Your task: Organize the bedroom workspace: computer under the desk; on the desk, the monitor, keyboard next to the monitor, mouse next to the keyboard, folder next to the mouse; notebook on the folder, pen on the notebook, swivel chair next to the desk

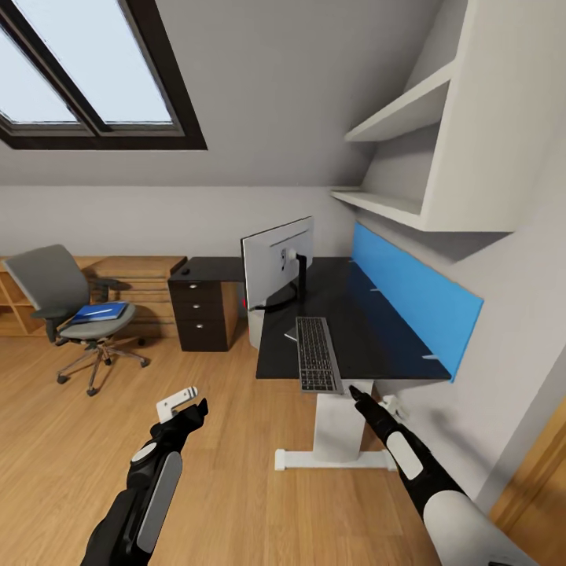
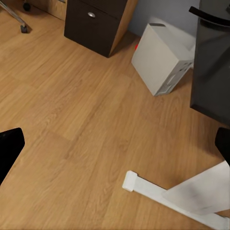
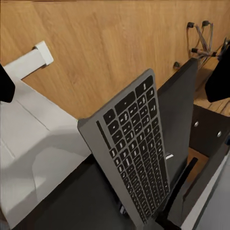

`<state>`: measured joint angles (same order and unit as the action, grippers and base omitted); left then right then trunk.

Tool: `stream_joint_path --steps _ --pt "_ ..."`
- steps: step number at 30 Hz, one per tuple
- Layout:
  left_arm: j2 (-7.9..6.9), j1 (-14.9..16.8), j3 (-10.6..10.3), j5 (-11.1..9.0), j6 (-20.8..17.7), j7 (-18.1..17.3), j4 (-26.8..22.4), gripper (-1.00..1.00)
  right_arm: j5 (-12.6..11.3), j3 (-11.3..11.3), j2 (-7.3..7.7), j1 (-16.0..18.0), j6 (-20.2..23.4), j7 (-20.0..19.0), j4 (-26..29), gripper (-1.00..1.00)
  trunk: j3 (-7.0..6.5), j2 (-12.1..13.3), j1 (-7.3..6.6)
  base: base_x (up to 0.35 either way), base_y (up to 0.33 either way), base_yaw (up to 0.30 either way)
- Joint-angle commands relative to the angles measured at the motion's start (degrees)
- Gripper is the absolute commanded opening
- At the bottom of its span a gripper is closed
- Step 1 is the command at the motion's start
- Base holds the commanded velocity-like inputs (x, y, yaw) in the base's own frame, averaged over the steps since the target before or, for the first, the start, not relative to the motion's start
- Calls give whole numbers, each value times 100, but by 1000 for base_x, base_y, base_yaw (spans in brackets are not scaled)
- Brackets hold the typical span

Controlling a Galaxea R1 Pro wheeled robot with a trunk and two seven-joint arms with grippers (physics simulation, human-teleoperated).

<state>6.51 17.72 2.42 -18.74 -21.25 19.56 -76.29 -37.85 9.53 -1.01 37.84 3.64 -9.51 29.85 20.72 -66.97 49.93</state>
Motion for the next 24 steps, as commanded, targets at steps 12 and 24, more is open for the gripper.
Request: stream_joint_path --steps 12,24 --pt "2 4 4 -60 -20 30 -9 100 -203 13 -2 4 -424 -83 -240 100 223 -487 264 0 0 0" --pt "8 4 4 -68 -20 25 -9 100 -262 41 40 4 -469 -1643 -672 100 438 -969 528 0 0 0"
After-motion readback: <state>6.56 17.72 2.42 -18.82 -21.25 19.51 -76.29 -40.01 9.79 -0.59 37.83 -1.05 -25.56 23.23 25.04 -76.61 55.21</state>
